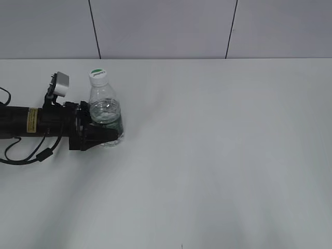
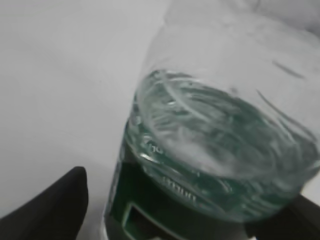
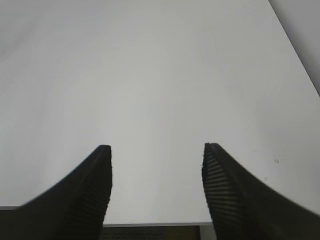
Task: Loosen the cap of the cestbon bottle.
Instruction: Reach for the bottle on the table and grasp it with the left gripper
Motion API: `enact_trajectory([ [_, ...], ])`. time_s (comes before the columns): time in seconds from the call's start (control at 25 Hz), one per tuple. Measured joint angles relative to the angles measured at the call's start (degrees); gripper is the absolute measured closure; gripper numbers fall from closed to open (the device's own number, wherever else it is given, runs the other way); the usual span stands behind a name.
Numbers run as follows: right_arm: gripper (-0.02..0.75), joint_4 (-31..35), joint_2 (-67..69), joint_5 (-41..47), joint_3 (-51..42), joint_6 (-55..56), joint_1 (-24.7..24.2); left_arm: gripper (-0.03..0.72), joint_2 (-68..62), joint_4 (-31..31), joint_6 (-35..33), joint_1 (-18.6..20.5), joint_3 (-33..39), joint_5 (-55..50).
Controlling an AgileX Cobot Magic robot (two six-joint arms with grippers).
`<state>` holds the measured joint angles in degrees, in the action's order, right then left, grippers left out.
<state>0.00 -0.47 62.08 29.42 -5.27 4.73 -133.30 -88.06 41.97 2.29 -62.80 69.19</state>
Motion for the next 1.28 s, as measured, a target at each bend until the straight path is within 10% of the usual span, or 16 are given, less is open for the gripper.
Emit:
enact_trajectory([
  [1.04,0.297,0.00,0.00,0.00,0.00,0.00,0.00,0.128,-0.32,2.23,-1.74,-4.61,-2.25,0.06],
  [1.28,0.297,0.00,0.00,0.00,0.00,0.00,0.00,0.244,-0.32,2.92,-2.10,-4.61,-2.25,0.23],
])
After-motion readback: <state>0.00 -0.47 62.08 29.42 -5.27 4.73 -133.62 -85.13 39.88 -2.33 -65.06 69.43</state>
